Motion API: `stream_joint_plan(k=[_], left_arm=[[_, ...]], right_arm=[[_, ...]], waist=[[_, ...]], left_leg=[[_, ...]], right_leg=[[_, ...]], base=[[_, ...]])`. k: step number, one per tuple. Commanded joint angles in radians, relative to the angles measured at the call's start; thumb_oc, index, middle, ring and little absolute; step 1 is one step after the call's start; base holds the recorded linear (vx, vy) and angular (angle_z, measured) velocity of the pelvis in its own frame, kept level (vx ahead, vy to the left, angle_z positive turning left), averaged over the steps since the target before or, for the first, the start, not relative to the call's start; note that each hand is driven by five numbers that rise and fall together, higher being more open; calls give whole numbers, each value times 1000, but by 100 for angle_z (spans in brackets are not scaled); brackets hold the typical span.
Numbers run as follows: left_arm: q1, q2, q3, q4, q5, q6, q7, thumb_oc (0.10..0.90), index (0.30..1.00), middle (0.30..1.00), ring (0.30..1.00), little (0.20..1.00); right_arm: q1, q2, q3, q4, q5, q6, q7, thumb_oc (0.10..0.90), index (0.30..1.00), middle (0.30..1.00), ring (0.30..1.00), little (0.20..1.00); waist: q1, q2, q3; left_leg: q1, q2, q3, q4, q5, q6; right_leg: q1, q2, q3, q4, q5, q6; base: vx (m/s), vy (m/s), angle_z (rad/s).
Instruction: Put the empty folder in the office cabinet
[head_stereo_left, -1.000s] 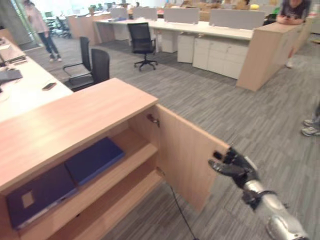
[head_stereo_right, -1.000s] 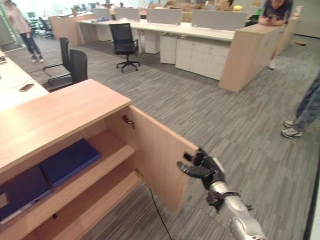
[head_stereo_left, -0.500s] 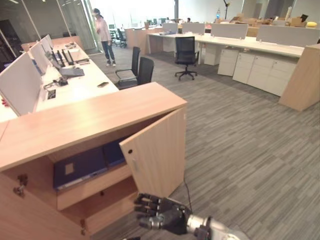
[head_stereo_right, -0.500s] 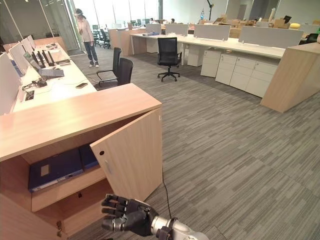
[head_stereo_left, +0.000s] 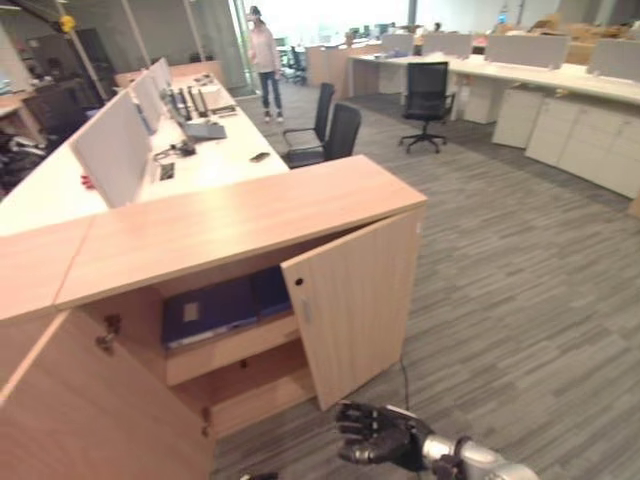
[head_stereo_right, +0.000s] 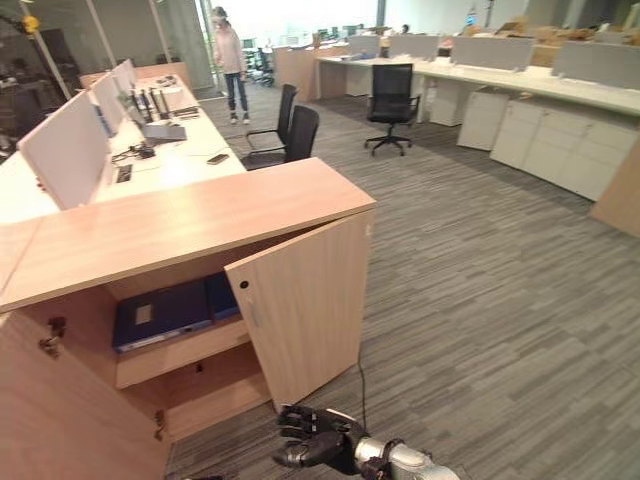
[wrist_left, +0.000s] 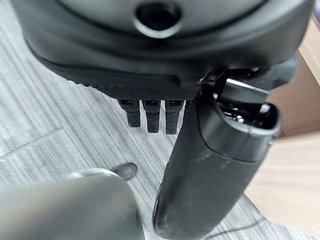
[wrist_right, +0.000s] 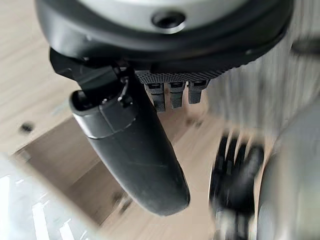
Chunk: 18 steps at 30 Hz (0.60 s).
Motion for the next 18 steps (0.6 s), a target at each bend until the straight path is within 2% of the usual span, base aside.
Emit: stream_joint_plan(k=[1, 2, 3, 4, 5, 7, 8, 9, 10, 11, 12, 14, 15, 16, 18], left_arm=[[-53, 13, -14, 38, -21, -11, -4, 800, 900, 900, 900, 900], [-53, 13, -14, 38, -21, -11, -4, 800, 900, 900, 900, 900], [-69, 13, -19, 38, -42, -14, 3, 800, 900, 900, 900, 900], [-74, 10, -24, 40, -57, -16, 5, 800, 900, 900, 900, 900], [-87, 14, -16, 48, -89, -16, 12, 800, 900, 900, 900, 900], [-88, 14, -16, 48, -90, -16, 12, 800, 900, 900, 900, 900], [-101, 9, -10, 45, -139, -15, 18, 800, 900, 900, 900, 900], [-105, 9, -5, 39, -165, -18, 17, 800, 900, 900, 900, 900], [-105, 9, -5, 39, -165, -18, 17, 800, 900, 900, 900, 900], [-97, 10, 0, 27, -183, -17, 22, 800, 900, 900, 900, 900], [-76, 5, 5, -8, -225, -26, 22, 800, 900, 900, 900, 900], [-75, 3, 13, -16, -252, -25, 20, 800, 900, 900, 900, 900], [-76, 2, 22, -17, -273, -26, 19, 800, 900, 900, 900, 900], [-79, 2, 41, -18, -299, -28, 23, 800, 900, 900, 900, 900], [-71, -2, 69, -14, -321, -24, 17, 800, 900, 900, 900, 900]], right_arm=[[-87, 128, -108, 238, -198, -79, -143, 800, 900, 900, 900, 900], [-87, 128, -108, 238, -198, -79, -142, 800, 900, 900, 900, 900], [-105, 167, -169, 397, -195, -84, -188, 800, 900, 900, 900, 900], [-126, 195, -194, 502, -209, -80, -208, 800, 900, 900, 900, 900], [-165, 243, -284, 734, -252, -72, -268, 800, 900, 900, 900, 900], [-167, 244, -284, 736, -252, -73, -267, 800, 900, 900, 900, 900], [-185, 250, -357, 890, -262, -55, -301, 800, 900, 900, 900, 900], [-184, 248, -382, 943, -277, -51, -316, 800, 900, 900, 900, 900], [-185, 248, -382, 944, -277, -51, -316, 800, 900, 900, 900, 900], [-175, 247, -397, 989, -308, -51, -332, 800, 900, 900, 900, 900], [-145, 232, -416, 1028, -351, -47, -363, 800, 900, 900, 900, 900], [-137, 223, -430, 1017, -339, -54, -367, 800, 900, 900, 900, 900], [-131, 220, -436, 1007, -328, -57, -365, 800, 900, 900, 900, 900], [-128, 210, -437, 996, -320, -63, -367, 800, 900, 900, 900, 900], [-130, 201, -436, 989, -313, -66, -369, 800, 900, 900, 900, 900]], waist=[[-10, -48, 50], [-9, -48, 48], [-6, -49, 56], [-2, -50, 58], [15, -57, 56], [12, -57, 58], [26, -53, 62], [34, -53, 63], [32, -53, 64], [42, -51, 67], [65, -45, 89], [71, -44, 103], [67, -44, 115], [69, -47, 135], [63, -58, 148]], left_leg=[[9, -23, -135, -1, -58, -32], [7, -23, -134, -1, -57, -32], [-9, -22, -168, -1, -49, -37], [-17, -18, -185, -1, -46, -39], [-30, -8, -230, -1, -37, -50], [-29, -8, -232, -1, -37, -50], [-46, 14, -283, -1, -19, -70], [-52, 22, -302, 2, -13, -81], [-52, 22, -305, 2, -13, -81], [-58, 28, -336, 6, -6, -92], [-79, 42, -397, 21, 23, -119], [-95, 44, -412, 32, 35, -128], [-114, 44, -405, 47, 42, -129], [-133, 46, -358, 76, 38, -117], [-140, 75, -203, 126, 4, -85]], right_leg=[[-23, 83, 293, 48, -93, 40], [-25, 83, 294, 47, -91, 40], [-27, 97, 328, 42, -98, 41], [-29, 103, 333, 37, -101, 36], [-8, 108, 304, 5, -117, 18], [-5, 107, 302, 4, -117, 18], [11, 128, 265, -14, -131, 1], [19, 137, 245, -24, -134, -6], [21, 137, 243, -24, -134, -7], [38, 147, 204, -37, -141, -14], [66, 171, 120, -43, -158, -36], [71, 175, 90, -41, -163, -41], [72, 176, 67, -38, -166, -43], [75, 171, 42, -31, -166, -45], [71, 159, 13, -30, -164, -47]], base=[[-2, -127, 105], [-55, -146, 151], [-62, -130, 115], [-59, -319, 124], [-23, -246, 73], [-6, -205, 91], [-22, -339, 89], [-21, -340, 95], [-7, -234, 86], [-55, -365, 90], [-55, -364, 79], [-88, -224, 118], [-132, -168, 109], [-150, -124, 89], [-145, -85, 71]])
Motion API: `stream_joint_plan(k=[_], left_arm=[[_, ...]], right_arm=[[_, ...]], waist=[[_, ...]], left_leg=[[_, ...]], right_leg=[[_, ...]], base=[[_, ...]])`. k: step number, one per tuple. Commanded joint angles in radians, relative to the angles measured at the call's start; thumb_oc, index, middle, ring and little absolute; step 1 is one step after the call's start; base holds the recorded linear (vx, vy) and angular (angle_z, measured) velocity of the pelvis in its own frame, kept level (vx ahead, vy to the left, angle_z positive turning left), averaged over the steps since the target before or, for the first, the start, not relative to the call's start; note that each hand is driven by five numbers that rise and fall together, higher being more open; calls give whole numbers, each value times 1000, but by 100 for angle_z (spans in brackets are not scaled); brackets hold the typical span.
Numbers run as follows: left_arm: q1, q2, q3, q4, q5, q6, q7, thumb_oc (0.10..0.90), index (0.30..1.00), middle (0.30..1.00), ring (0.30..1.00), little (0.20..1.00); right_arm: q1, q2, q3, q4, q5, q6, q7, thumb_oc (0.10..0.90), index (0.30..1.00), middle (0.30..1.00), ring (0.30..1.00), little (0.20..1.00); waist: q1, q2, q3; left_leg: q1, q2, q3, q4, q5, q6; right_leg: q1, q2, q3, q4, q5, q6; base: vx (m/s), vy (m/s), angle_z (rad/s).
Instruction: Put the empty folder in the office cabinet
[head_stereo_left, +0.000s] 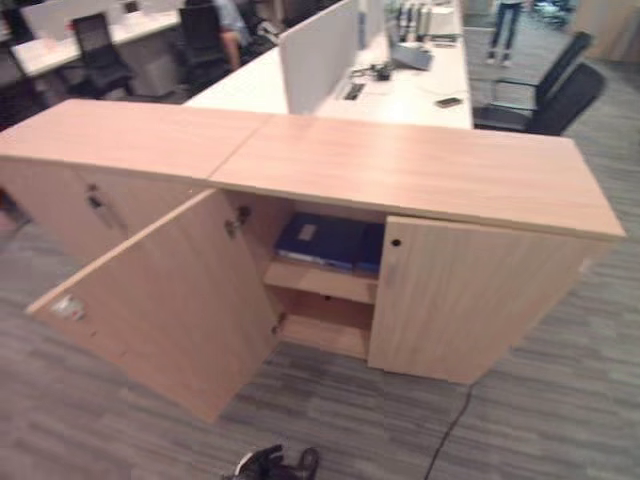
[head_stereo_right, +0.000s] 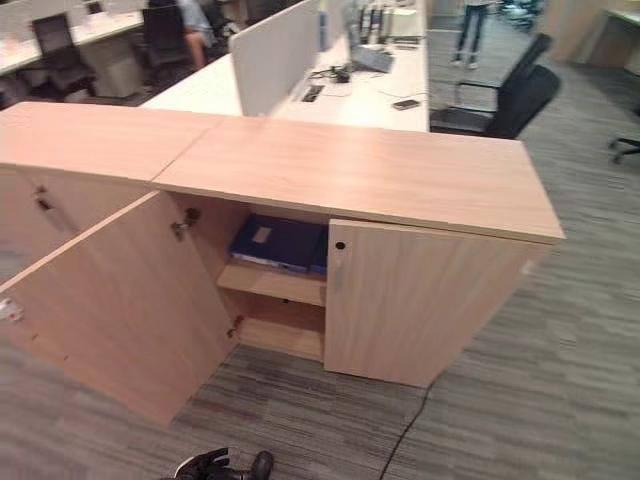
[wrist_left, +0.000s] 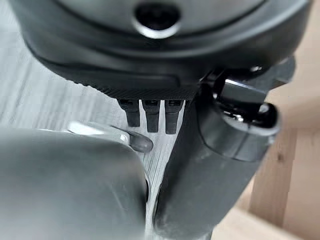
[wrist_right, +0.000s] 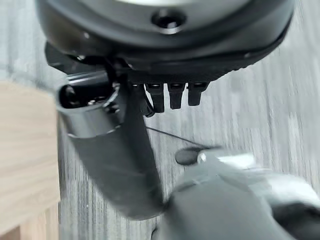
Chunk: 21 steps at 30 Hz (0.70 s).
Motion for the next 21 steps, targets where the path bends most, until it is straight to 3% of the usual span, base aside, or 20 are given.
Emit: stream_joint_plan(k=[1, 2, 4, 8, 11, 13, 16, 21], left_arm=[[-13, 8, 37, 22, -65, -4, 10, 800, 900, 900, 900, 900], [-7, 15, 69, 40, -82, -4, 10, 800, 900, 900, 900, 900], [-7, 15, 69, 40, -82, -4, 10, 800, 900, 900, 900, 900], [13, 36, 138, 70, -107, 0, 9, 800, 900, 900, 900, 900], [19, 49, 162, 72, -112, -3, 14, 800, 900, 900, 900, 900], [26, 99, 210, 47, -118, -15, 31, 800, 900, 900, 900, 900], [14, 155, 254, 11, -141, -22, 47, 800, 900, 900, 900, 900], [-27, 249, 316, -67, -163, -37, 83, 800, 900, 900, 900, 900]], right_arm=[[-4, -8, -33, 19, 3, 1, -14, 800, 900, 900, 900, 900], [-11, -11, -41, 16, 24, -1, -14, 800, 900, 900, 900, 900], [-11, -11, -40, 16, 24, -1, -14, 800, 900, 900, 900, 900], [6, -12, -58, 4, 53, -8, -9, 800, 900, 900, 900, 900], [18, -15, -64, 2, 54, -10, -8, 800, 900, 900, 900, 900], [45, -27, -80, 5, 41, -13, -4, 800, 900, 900, 900, 900], [62, -36, -97, 4, 32, -11, -4, 800, 900, 900, 900, 900], [72, -45, -104, -5, 17, -8, 4, 800, 900, 900, 900, 900]], waist=[[8, -37, 60], [7, -43, 54], [7, -43, 53], [-4, -37, 37], [-9, -29, 31], [-10, 5, 0], [-6, 17, -15], [-9, 29, -33]], left_leg=[[26, 18, 228, 30, 27, -13], [31, 25, 289, 66, -1, -8], [30, 25, 288, 68, -3, -8], [102, 63, 347, 66, -33, -10], [145, 83, 359, 36, -29, -21], [201, 110, 362, -82, 22, -59], [213, 115, 368, -129, 39, -71], [227, 97, 358, -129, 12, -69]], right_leg=[[-99, -67, 62, 41, -30, 123], [-105, -76, 37, 31, -23, 117], [-105, -76, 36, 30, -24, 117], [-105, -90, -55, 26, -25, 103], [-100, -96, -93, 23, -27, 100], [-86, -91, -145, -14, -16, 105], [-72, -90, -168, -40, -1, 113], [-59, -104, -164, -60, 29, 131]], base=[[-150, -69, 58], [-106, -37, 54], [-48, -21, 53], [-36, 14, 86], [-7, 55, 123], [35, 135, 72], [27, 121, 76], [29, 118, 17]])
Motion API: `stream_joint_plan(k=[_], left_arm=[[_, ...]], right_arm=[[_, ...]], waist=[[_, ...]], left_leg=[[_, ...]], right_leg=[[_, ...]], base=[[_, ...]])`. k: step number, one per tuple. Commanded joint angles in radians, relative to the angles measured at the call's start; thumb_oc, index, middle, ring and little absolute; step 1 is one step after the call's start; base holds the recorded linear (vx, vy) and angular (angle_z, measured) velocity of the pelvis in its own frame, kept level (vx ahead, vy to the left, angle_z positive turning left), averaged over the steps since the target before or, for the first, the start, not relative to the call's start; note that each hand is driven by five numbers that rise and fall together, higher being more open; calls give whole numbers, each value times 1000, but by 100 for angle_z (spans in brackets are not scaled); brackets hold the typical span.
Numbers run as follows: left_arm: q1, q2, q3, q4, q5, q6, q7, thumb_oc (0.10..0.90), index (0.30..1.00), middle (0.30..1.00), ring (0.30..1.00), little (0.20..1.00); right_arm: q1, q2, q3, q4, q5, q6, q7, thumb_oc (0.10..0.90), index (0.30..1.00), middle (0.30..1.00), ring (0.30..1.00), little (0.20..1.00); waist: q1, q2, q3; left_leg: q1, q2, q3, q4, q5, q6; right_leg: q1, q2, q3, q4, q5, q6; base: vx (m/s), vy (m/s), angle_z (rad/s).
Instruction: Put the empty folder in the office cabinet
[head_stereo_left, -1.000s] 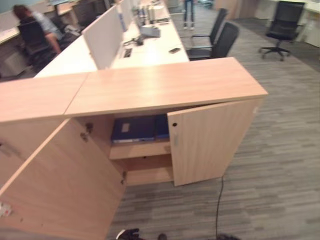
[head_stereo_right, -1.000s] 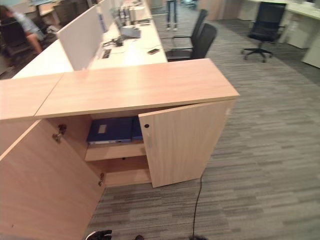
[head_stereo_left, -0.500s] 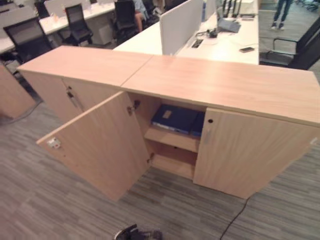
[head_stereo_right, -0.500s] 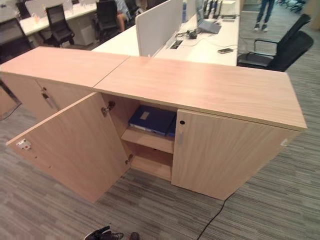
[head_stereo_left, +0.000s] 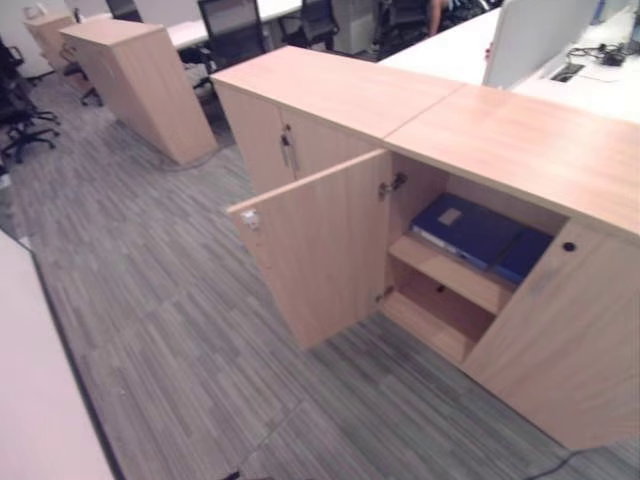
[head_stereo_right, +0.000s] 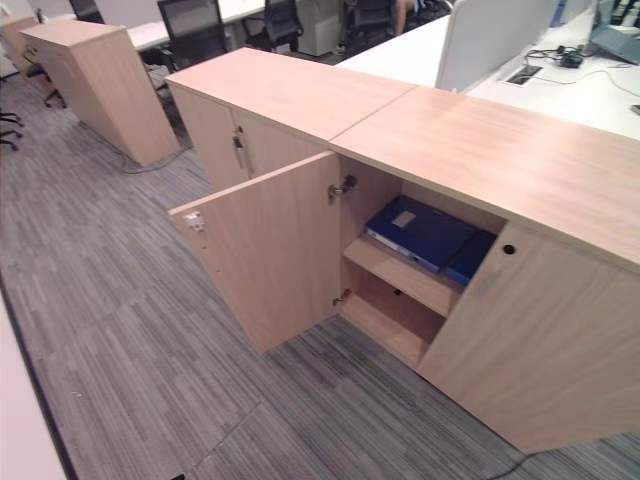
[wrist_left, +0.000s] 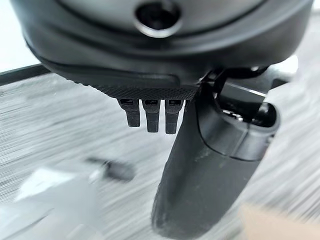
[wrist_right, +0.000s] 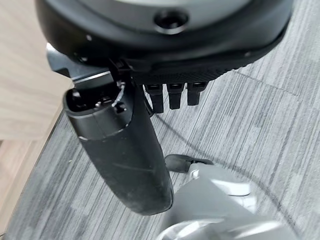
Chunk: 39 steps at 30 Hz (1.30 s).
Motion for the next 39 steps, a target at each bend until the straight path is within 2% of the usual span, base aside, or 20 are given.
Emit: stream_joint_plan(k=[1, 3, 6, 10, 15, 21, 22, 31, 39], left_arm=[[-97, 139, 88, -64, -42, -66, 42, 800, 900, 900, 900, 900], [-150, 234, 123, -72, -54, -76, 53, 800, 900, 900, 900, 900], [-198, 298, 142, -102, -78, -85, 63, 800, 900, 900, 900, 900], [-265, 334, 105, -245, -69, -92, 75, 800, 900, 900, 900, 900], [-351, 349, 29, -322, -32, -85, 66, 800, 900, 900, 900, 900], [-459, 372, -19, -260, -42, -83, 65, 800, 900, 900, 900, 900], [-520, 389, -58, -212, -40, -79, 56, 800, 900, 900, 900, 900], [-709, 397, -160, -80, -36, -71, 27, 800, 900, 900, 900, 900], [-822, 467, -140, 52, -94, -53, 11, 800, 900, 900, 900, 900]], right_arm=[[25, 3, -13, 25, -8, -1, 9, 800, 900, 900, 900, 900], [29, 6, -10, 16, -8, 0, 20, 800, 900, 900, 900, 900], [36, 11, -4, 13, -13, 3, 31, 800, 900, 900, 900, 900], [52, 12, -9, 15, -33, 12, 40, 800, 900, 900, 900, 900], [51, 5, -11, 19, -45, 19, 46, 800, 900, 900, 900, 900], [42, -4, -5, 13, -47, 20, 48, 800, 900, 900, 900, 900], [41, -9, -1, 9, -41, 18, 48, 800, 900, 900, 900, 900], [40, -25, 7, 2, -15, 12, 52, 800, 900, 900, 900, 900], [50, -43, 9, -19, -7, 12, 67, 800, 900, 900, 900, 900]], waist=[[-8, -23, -55], [-18, -24, -67], [-29, -26, -76], [-47, -31, -92], [-61, -33, -97], [-83, -37, -108], [-97, -40, -116], [-133, -45, -127], [-166, -56, -135]], left_leg=[[-12, 13, -33, -6, -7, -24], [-1, -5, -21, -6, -25, -15], [14, -19, -6, -6, -44, -6], [25, -40, 9, -6, -61, 6], [37, -51, 17, -6, -74, 13], [42, -59, 36, -6, -82, 20], [47, -60, 51, -6, -86, 22], [58, -60, 79, -6, -95, 24], [70, -49, 126, -6, -107, 23]], right_leg=[[-25, 0, 43, -19, -36, 40], [-25, -14, 59, -23, -18, 56], [-19, -26, 75, -27, -7, 69], [-12, -42, 90, -35, 6, 86], [-4, -50, 103, -40, 13, 97], [-9, -56, 121, -50, 27, 107], [-7, -54, 133, -59, 30, 113], [-9, -51, 160, -73, 43, 124], [-27, -38, 196, -80, 53, 134]], base=[[47, 167, -3], [42, 152, -6], [32, 90, -22], [22, 79, -17], [6, 39, -9], [8, 21, -14], [21, 10, -21], [12, 4, -11], [21, 13, -17]])
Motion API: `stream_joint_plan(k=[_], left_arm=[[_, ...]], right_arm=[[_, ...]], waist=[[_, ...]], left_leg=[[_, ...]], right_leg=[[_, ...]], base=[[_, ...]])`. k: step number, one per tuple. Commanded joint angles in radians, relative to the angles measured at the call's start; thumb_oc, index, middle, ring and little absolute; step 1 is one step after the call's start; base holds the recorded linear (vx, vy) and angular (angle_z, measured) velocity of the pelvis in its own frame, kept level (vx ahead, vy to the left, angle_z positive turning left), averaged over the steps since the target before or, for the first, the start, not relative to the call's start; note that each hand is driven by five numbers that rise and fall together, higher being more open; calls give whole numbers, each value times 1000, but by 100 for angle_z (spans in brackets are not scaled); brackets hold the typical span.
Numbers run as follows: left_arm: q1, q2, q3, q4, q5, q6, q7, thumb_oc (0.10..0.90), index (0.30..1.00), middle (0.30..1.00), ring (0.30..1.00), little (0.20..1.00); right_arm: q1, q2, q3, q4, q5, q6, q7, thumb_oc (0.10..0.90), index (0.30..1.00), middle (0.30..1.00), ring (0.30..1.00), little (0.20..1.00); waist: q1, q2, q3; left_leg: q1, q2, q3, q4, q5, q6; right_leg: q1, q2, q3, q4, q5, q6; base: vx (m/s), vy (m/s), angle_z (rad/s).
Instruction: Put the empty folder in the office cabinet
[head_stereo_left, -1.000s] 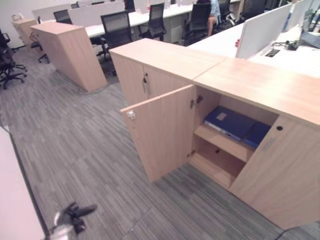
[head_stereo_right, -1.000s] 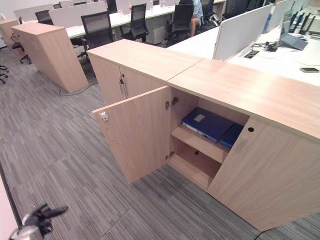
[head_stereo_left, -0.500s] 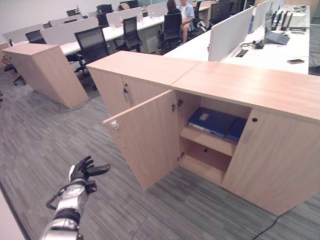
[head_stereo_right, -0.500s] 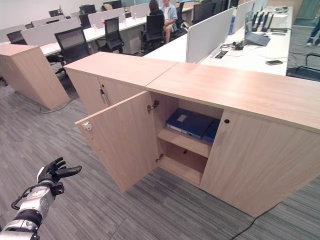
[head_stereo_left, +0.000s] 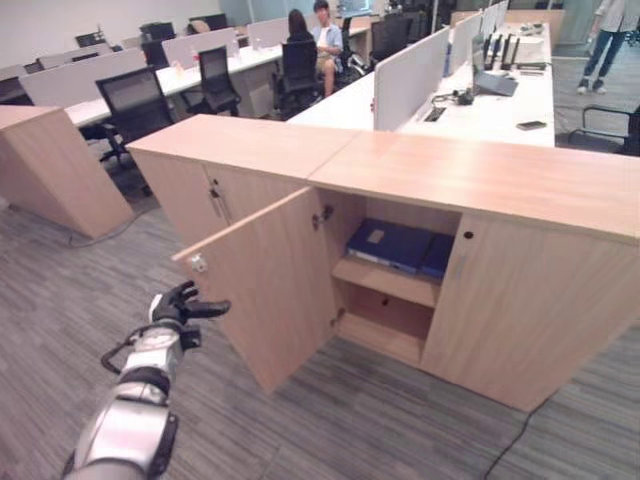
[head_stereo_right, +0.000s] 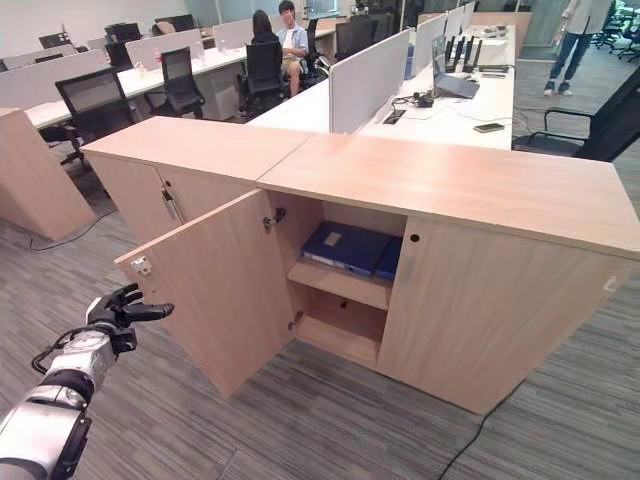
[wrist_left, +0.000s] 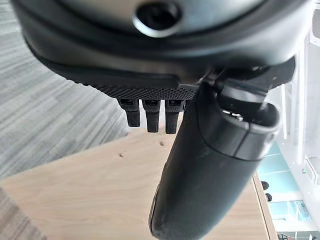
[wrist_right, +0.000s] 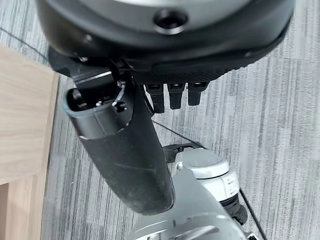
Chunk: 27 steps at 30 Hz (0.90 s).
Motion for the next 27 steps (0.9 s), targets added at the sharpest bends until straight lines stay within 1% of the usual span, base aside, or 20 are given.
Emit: stream_joint_plan(k=[1, 6, 10, 11, 12, 17, 18, 19, 20, 21, 22, 25, 26, 27], left_arm=[[-201, 177, 77, 90, -80, -63, 2, 800, 900, 900, 900, 900], [-257, 194, 63, 92, -97, -65, -3, 800, 900, 900, 900, 900], [-288, 187, 40, 85, -91, -69, -5, 800, 900, 900, 900, 900], [-298, 163, 24, 67, -101, -75, -13, 800, 900, 900, 900, 900], [-298, 162, 23, 67, -101, -75, -13, 800, 900, 900, 900, 900], [-307, 89, -4, 47, -96, -82, -14, 800, 900, 900, 900, 900], [-307, 88, -4, 47, -96, -82, -14, 800, 900, 900, 900, 900], [-298, 54, -1, 53, -101, -83, -15, 800, 900, 900, 900, 900], [-298, 54, -1, 52, -101, -83, -14, 800, 900, 900, 900, 900], [-287, 28, -15, 29, -97, -85, -23, 800, 900, 900, 900, 900], [-286, 28, -14, 28, -97, -85, -22, 800, 900, 900, 900, 900], [-258, -46, -48, -59, -114, -92, -32, 800, 900, 900, 900, 900], [-257, -48, -49, -61, -114, -92, -31, 800, 900, 900, 900, 900], [-227, -100, -91, -178, -109, -107, -33, 800, 900, 900, 900, 900]], right_arm=[[-26, -22, 29, 31, 24, -6, 13, 800, 900, 900, 900, 900], [-8, -21, 32, 34, 25, -4, 16, 800, 900, 900, 900, 900], [0, -23, 33, 38, 21, -5, 17, 800, 900, 900, 900, 900], [8, -22, 36, 42, 20, -7, 17, 800, 900, 900, 900, 900], [9, -22, 36, 42, 20, -7, 17, 800, 900, 900, 900, 900], [4, -9, 46, 37, 25, -10, 14, 800, 900, 900, 900, 900], [5, -9, 46, 37, 26, -10, 14, 800, 900, 900, 900, 900], [0, -4, 52, 29, 29, -13, 12, 800, 900, 900, 900, 900], [0, -4, 52, 29, 29, -13, 12, 800, 900, 900, 900, 900], [-5, 0, 55, 26, 32, -15, 9, 800, 900, 900, 900, 900], [-4, 0, 55, 26, 32, -15, 9, 800, 900, 900, 900, 900], [-8, 4, 55, 27, 39, -18, 4, 800, 900, 900, 900, 900], [-7, 4, 54, 27, 39, -18, 4, 800, 900, 900, 900, 900], [-12, 8, 50, 30, 44, -18, -1, 800, 900, 900, 900, 900]], waist=[[-12, -43, -47], [-22, -55, -52], [-27, -60, -54], [-33, -61, -56], [-32, -61, -57], [-37, -62, -55], [-37, -62, -55], [-40, -64, -55], [-40, -64, -56], [-40, -67, -55], [-40, -67, -55], [-37, -68, -52], [-37, -68, -53], [-33, -71, -48]], left_leg=[[18, -11, -18, -5, -92, -9], [20, -5, 5, -5, -95, -11], [22, -4, 12, -5, -97, -11], [25, -4, 14, -5, -99, -11], [24, -4, 14, -5, -99, -11], [24, -4, 18, -5, -101, -9], [24, -4, 19, -5, -101, -9], [24, -4, 21, -5, -100, -10], [24, -4, 21, -5, -100, -10], [21, -4, 18, -5, -99, -10], [21, -4, 18, -5, -99, -10], [16, -6, 9, -5, -98, -9], [16, -6, 9, -5, -98, -9], [11, -7, 0, -5, -96, -7]], right_leg=[[-23, -28, 28, -1, -50, 108], [-35, -21, 47, -1, -46, 111], [-38, -20, 55, -1, -46, 112], [-35, -20, 59, -1, -48, 112], [-36, -20, 59, -1, -48, 112], [-36, -19, 61, -1, -49, 113], [-36, -19, 61, -1, -49, 114], [-37, -18, 63, -1, -50, 112], [-37, -18, 63, -1, -50, 112], [-37, -18, 62, -1, -50, 111], [-37, -18, 62, -1, -50, 111], [-34, -18, 55, -1, -52, 109], [-34, -18, 55, -1, -52, 109], [-33, -20, 49, -1, -53, 107]], base=[[16, 0, -35], [13, -7, -20], [9, -4, -14], [8, -2, -5], [0, 0, 0], [0, 0, 0], [0, 0, 0], [0, 0, 0], [0, 0, 0], [0, 0, 0], [0, 0, 0], [-4, -1, 1], [-20, -9, 7], [0, 0, 0]])
